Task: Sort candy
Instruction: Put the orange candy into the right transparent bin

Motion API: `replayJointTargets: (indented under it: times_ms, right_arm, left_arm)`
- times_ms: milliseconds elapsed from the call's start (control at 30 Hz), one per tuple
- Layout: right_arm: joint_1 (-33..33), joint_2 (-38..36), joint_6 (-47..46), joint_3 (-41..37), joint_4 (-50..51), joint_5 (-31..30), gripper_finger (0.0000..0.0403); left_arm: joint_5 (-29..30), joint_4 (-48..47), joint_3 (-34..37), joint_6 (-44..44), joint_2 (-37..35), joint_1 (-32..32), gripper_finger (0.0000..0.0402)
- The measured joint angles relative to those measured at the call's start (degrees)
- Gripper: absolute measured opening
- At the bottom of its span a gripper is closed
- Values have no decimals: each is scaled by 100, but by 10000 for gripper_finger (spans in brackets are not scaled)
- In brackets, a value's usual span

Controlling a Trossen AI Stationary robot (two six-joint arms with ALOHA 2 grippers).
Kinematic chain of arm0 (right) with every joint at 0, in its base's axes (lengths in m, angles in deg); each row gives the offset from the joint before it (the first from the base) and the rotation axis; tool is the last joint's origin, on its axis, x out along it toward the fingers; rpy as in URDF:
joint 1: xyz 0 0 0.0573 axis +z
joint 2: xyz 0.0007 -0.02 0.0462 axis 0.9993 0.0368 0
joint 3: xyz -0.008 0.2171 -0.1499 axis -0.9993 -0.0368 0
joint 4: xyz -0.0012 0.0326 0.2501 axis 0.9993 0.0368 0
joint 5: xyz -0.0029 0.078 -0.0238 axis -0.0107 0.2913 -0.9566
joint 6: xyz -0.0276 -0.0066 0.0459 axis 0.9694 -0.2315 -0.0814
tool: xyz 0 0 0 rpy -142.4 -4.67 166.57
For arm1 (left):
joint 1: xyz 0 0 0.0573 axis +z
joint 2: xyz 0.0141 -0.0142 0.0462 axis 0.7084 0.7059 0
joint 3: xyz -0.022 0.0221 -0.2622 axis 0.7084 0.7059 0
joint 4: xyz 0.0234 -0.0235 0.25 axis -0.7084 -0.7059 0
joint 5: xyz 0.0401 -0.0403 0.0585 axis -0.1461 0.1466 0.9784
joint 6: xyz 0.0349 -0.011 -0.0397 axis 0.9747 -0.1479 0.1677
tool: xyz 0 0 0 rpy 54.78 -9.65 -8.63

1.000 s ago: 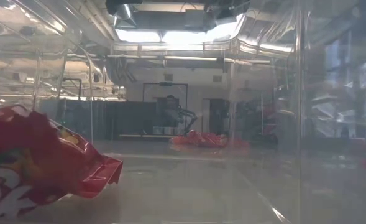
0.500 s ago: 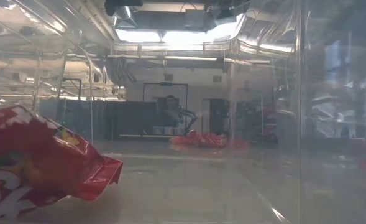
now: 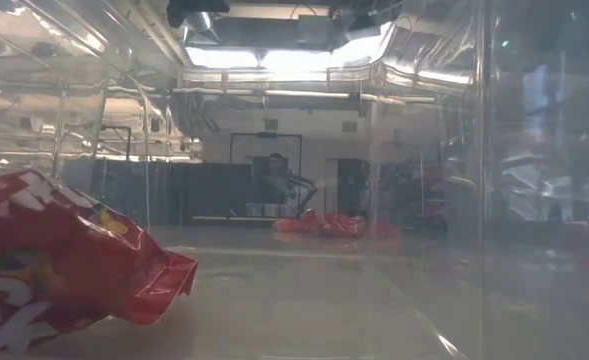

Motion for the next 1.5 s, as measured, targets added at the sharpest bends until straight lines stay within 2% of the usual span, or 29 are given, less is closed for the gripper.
replayJointTargets:
  times_ms: [167,400,600,700,867,967,1067,1300,1400,1500]
  right_arm:
    - [-450,160,205,-28,-770,-48,189]
    - [-967,513,194,-28,-793,-465,175]
    - [-990,944,166,-221,-669,-737,168]
    - [-989,1083,166,-240,-840,-767,183]
    - [-979,1144,535,-360,-996,-761,234]
    - [-803,1154,1006,-359,-1140,-632,254]
    - [-428,1156,1406,-308,-1096,-612,258]
    - [384,1156,2222,-61,-809,-431,235]
    - [506,1156,2760,-69,-809,-360,228]
    - [482,1156,2901,-69,-811,-365,227]
  left_arm:
    - [0,1,2,0,0,0,143]
    - [0,-25,2,0,0,-2,143]
    - [2,-240,2,194,0,-2,143]
    - [1,-379,7,324,2,-2,143]
    - [2,-457,7,475,2,-2,143]
    - [2,-473,7,481,2,-2,143]
    - [2,-473,7,502,2,-2,143]
    - [2,-472,7,496,2,-2,143]
    - [2,-458,7,496,2,-2,143]
    - [2,-453,7,494,2,-2,143]
